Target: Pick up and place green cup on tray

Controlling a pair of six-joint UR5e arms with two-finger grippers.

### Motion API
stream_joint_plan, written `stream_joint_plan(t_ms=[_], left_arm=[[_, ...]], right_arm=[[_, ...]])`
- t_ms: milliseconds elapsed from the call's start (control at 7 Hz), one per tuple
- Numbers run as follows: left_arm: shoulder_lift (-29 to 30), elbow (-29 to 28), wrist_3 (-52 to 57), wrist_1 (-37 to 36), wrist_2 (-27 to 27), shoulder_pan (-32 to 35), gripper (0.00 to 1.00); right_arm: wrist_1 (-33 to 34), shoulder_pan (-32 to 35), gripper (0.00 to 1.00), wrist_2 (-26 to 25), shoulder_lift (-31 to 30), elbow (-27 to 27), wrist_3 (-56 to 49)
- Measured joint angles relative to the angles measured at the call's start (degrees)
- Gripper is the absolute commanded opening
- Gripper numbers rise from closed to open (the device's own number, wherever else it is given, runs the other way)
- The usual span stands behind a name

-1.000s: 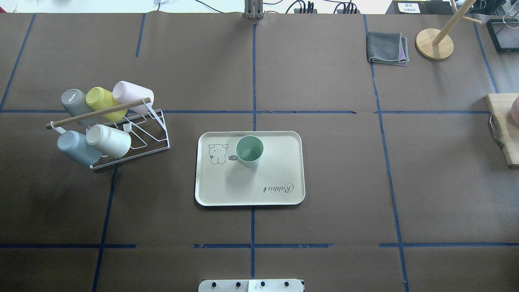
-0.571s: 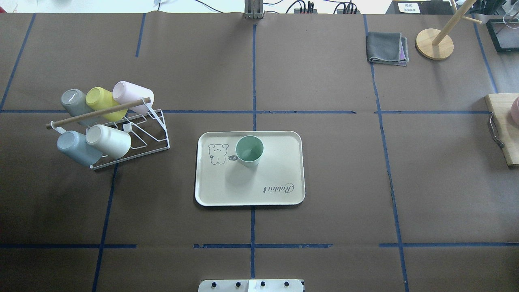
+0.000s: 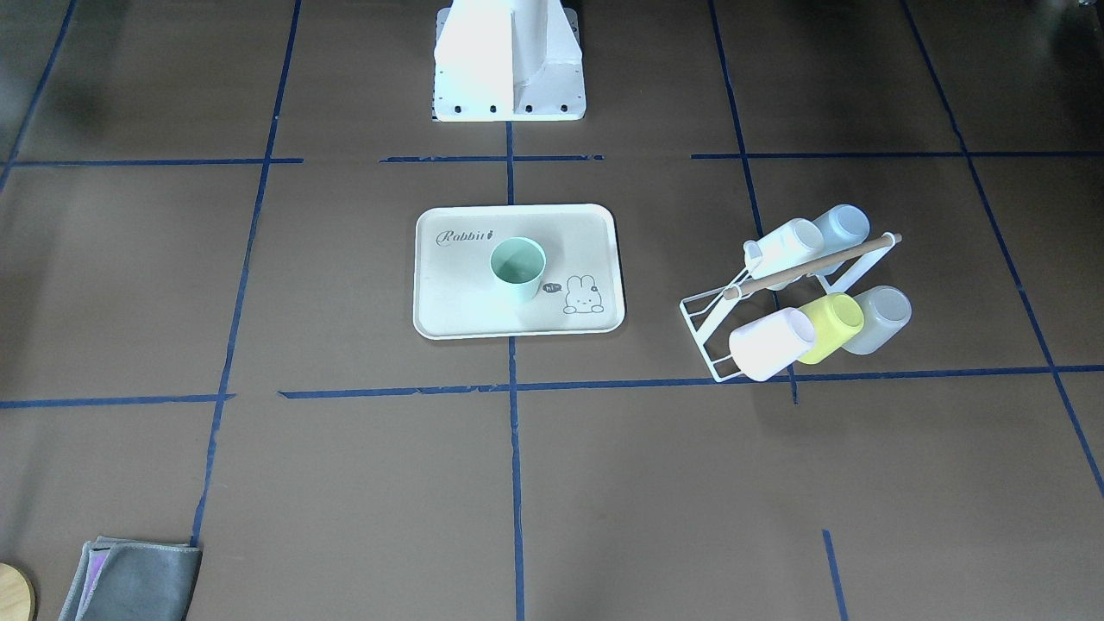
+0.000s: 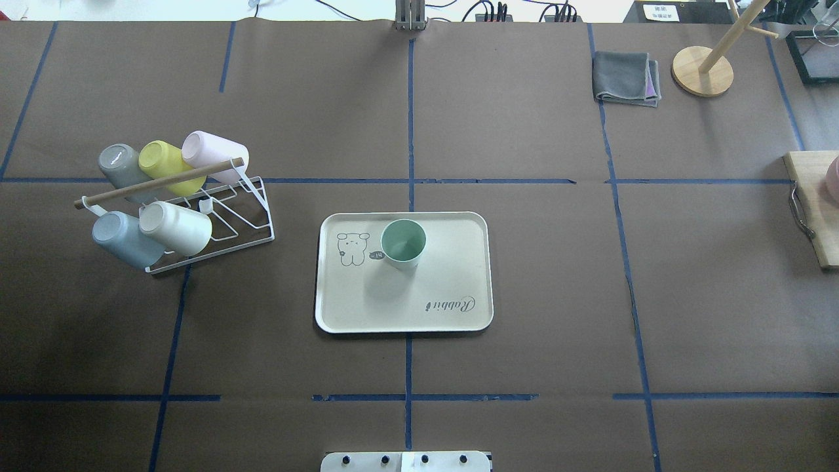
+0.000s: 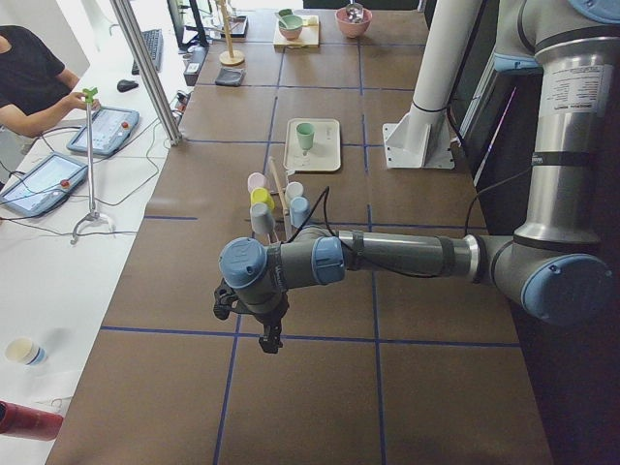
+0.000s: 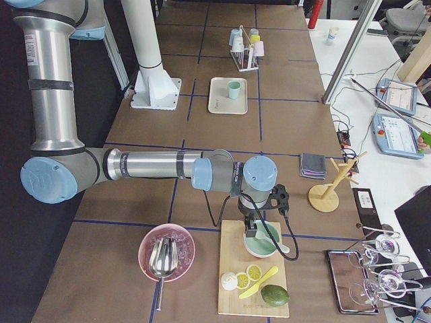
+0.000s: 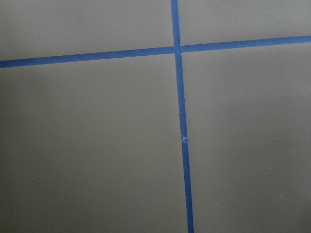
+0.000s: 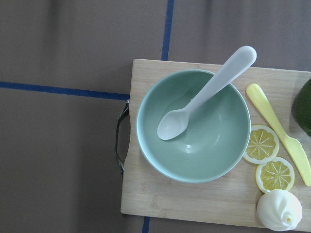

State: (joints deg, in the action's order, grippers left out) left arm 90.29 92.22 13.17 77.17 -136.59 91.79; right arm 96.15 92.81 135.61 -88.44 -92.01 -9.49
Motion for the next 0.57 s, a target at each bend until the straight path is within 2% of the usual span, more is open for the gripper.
stream_joint_plan(t_ms=[571], left_arm=[[0.0, 0.1, -1.4, 0.3, 0.0, 0.3, 1.0]], right_arm=[[0.0, 0.1, 1.0, 0.0, 0.0, 0.0, 0.1]])
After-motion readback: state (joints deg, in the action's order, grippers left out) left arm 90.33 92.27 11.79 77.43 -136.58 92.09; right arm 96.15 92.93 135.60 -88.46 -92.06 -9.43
